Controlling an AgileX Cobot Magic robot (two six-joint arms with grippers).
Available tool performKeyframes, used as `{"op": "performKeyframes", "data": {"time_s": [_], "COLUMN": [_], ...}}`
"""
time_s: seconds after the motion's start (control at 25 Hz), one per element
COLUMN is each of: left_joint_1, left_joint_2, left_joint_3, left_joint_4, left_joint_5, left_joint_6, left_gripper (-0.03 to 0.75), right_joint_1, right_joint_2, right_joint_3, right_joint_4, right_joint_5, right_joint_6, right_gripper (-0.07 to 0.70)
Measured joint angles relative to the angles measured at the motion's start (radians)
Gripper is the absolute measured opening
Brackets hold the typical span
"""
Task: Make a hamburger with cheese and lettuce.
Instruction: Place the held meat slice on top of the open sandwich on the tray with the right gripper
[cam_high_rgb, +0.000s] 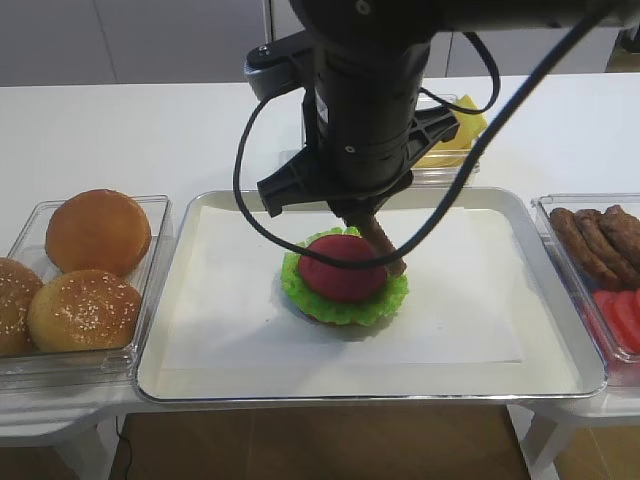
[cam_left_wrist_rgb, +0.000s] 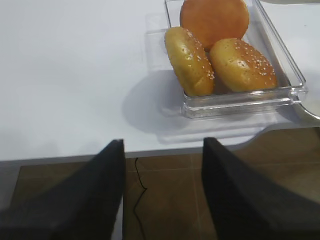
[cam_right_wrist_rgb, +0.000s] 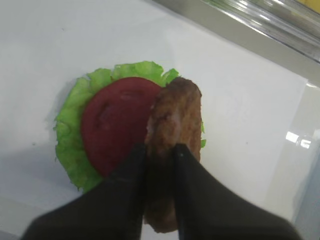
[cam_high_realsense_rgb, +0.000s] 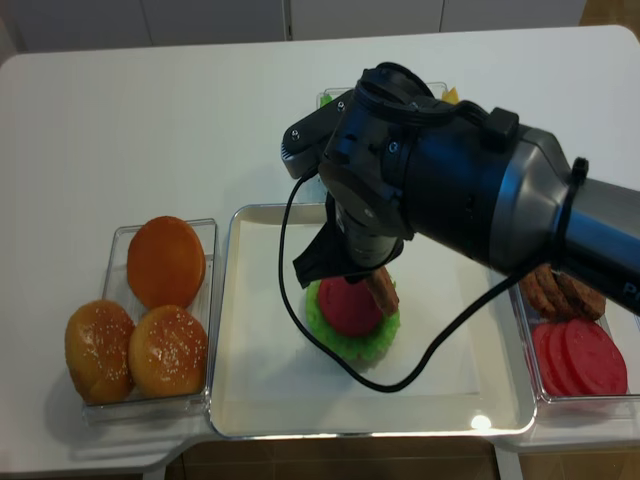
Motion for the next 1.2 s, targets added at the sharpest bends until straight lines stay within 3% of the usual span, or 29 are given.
{"op": "performKeyframes", "data": {"time_s": [0.56,0.84,1.2], "left_joint_1": [0.000,0.000,0.000], "left_joint_2": [0.000,0.000,0.000], "left_joint_3": [0.000,0.000,0.000], "left_joint_4": [0.000,0.000,0.000], "left_joint_5": [0.000,0.000,0.000], "left_joint_6": [0.000,0.000,0.000], "left_gripper": [0.370,0.370,0.370], "right_joint_1": [0.000,0.000,-0.019], "right_joint_2": [0.000,0.000,0.000], "right_joint_3": [0.000,0.000,0.000], "right_joint_4": [0.033,0.041,-0.031], "right_joint_5": [-0.020,-0.024,0.043], "right_joint_6": [0.000,0.000,0.000], "right_gripper": [0.258,0.269,0.269]}}
